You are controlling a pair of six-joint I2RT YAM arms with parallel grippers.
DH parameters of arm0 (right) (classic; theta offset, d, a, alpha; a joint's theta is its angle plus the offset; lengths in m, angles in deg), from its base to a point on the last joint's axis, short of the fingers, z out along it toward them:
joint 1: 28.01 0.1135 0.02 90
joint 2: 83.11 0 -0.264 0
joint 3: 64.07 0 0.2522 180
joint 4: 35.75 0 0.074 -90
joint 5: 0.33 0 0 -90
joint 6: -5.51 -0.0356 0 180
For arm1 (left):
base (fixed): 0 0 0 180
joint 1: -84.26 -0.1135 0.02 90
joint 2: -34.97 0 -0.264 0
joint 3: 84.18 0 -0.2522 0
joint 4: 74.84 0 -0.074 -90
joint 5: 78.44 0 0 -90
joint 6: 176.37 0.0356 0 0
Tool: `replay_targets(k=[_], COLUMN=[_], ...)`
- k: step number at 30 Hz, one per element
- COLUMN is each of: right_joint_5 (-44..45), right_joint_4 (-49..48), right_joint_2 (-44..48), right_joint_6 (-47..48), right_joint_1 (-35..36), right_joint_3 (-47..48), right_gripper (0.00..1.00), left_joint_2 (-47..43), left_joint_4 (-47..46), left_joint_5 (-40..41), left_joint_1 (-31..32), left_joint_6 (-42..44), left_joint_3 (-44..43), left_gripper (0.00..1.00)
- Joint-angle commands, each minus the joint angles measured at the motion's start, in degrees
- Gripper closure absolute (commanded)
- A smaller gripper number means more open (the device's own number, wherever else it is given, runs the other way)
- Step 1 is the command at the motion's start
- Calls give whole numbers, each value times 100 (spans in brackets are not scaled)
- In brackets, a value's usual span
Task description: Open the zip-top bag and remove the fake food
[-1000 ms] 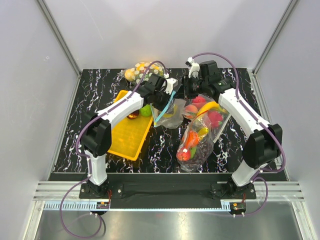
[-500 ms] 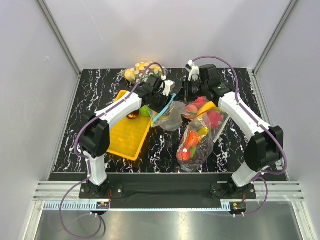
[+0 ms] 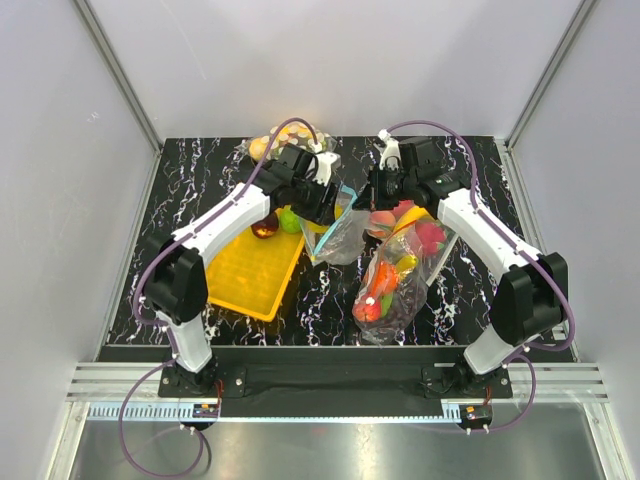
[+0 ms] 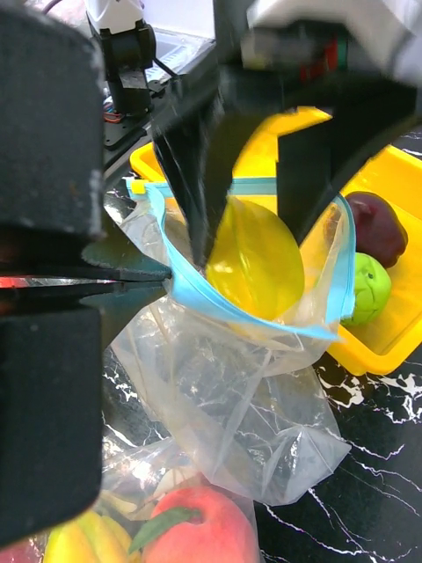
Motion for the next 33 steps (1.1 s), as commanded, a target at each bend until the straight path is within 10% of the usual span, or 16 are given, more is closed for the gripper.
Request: replay_targets(k=[1, 19, 33], right_joint_5=[144, 215, 276], right_joint_4=[-55, 24, 138], right_joint_2=[60, 51, 69], right_joint_6=[21, 56, 109], right_joint_1=[4, -4, -5], right_joint_3=[-62, -97, 8], right_gripper=[100, 100, 100], left_joint_2=[-543, -2354, -1652], left_joint_4=[-118, -242, -215], left_joint_5=[-483, -161, 974], left_joint_1=[7, -528, -679], left_joint_6=[-120, -656, -287], left_joint_3=[-316, 884, 2223], left_gripper=[100, 100, 98])
